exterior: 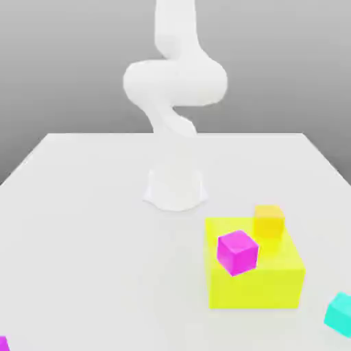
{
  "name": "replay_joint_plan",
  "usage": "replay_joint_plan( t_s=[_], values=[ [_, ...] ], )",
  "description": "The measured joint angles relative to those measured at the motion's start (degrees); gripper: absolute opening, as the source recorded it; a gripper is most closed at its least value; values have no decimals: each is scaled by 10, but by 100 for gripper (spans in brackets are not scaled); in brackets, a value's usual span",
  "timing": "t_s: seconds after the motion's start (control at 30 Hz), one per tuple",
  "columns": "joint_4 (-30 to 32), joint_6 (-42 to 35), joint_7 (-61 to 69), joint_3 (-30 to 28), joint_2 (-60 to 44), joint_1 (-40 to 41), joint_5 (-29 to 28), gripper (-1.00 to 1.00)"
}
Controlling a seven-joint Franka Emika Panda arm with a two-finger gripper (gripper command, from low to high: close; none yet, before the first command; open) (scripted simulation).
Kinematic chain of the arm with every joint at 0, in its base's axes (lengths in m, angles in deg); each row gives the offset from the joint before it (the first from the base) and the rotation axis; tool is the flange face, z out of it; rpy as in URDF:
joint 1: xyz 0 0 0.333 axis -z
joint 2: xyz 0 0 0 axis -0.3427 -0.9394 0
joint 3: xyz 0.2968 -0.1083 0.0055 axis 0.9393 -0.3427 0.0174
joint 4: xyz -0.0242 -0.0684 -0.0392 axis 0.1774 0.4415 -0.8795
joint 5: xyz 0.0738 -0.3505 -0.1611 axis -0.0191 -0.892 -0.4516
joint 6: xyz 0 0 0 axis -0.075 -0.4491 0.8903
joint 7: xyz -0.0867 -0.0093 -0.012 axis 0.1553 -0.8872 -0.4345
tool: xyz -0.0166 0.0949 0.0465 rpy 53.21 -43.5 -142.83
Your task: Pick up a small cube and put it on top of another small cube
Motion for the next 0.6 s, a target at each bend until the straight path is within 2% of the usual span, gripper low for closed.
replay_joint_plan(
  t_s=[0.6],
  values=[
    [-7,104,-13,129,-377,-61,-95,0]
  ],
)
